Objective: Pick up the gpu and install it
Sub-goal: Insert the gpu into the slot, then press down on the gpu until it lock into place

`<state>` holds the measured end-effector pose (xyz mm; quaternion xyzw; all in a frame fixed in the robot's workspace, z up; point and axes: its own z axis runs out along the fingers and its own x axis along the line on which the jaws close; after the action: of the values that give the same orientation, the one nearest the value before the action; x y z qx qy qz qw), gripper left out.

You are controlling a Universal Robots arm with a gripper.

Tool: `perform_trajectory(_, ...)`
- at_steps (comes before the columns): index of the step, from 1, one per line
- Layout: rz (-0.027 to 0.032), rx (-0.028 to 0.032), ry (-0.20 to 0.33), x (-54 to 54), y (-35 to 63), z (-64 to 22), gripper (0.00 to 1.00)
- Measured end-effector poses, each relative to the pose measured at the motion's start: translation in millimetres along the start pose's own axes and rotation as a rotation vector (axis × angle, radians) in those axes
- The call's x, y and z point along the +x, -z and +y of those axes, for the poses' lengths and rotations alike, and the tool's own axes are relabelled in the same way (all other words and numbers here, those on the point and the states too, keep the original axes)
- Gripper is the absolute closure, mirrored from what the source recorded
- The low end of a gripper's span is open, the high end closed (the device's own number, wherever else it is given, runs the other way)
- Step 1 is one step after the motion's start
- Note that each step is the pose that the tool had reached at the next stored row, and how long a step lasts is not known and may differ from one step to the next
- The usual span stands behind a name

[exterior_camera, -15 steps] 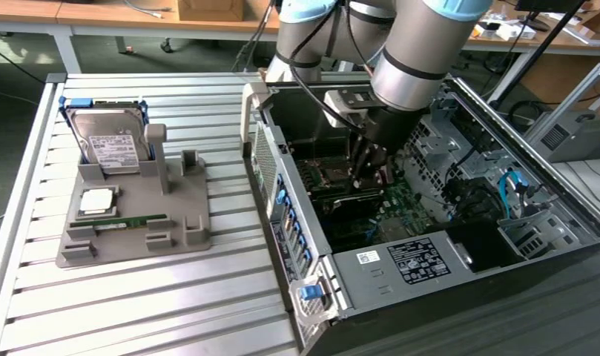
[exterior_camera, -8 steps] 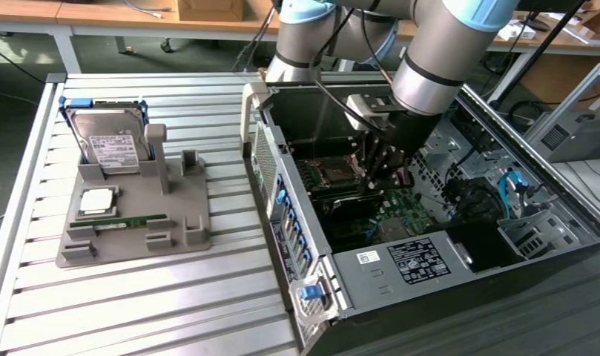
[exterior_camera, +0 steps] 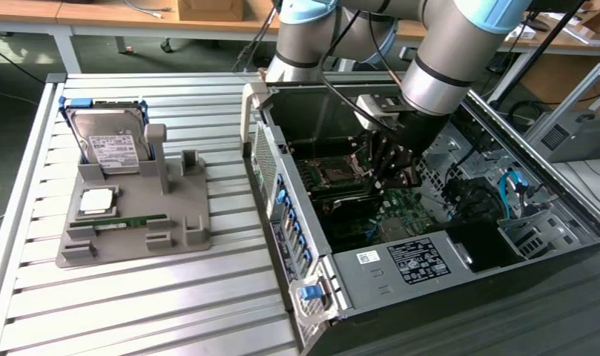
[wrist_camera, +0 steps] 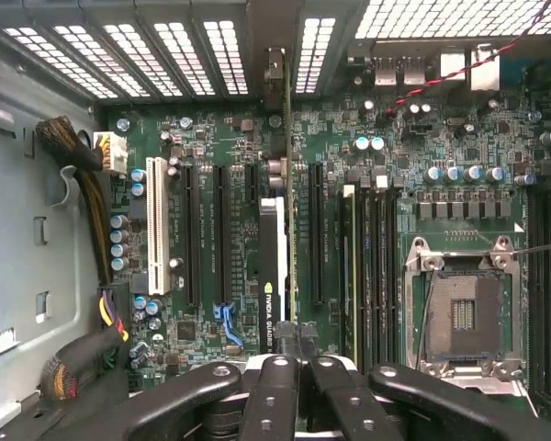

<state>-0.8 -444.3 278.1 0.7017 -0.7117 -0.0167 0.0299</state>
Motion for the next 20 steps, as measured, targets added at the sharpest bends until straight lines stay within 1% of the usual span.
perform_trajectory(6,0.0000,0.0000,0.000,0.0,0.0,0.5,0.89)
perform_trajectory(8,-0.0002,0.0037,0.000,0.2,-1.1,15.6,0.89)
perform_trajectory(10,-0.0002,0.0056,0.000,0.3,-1.5,22.1,0.89)
perform_trajectory(14,-0.0002,0.0112,0.000,0.5,-2.6,39.3,0.89)
perform_trajectory(17,-0.0002,0.0145,0.000,0.7,-3.3,50.0,0.89)
perform_trajectory(18,-0.0003,0.0163,0.000,0.7,-3.7,55.3,0.89)
perform_trajectory(19,-0.0003,0.0189,0.000,0.9,-4.2,63.8,0.89)
perform_trajectory(20,-0.0002,0.0204,0.000,1.0,-4.6,69.5,0.89)
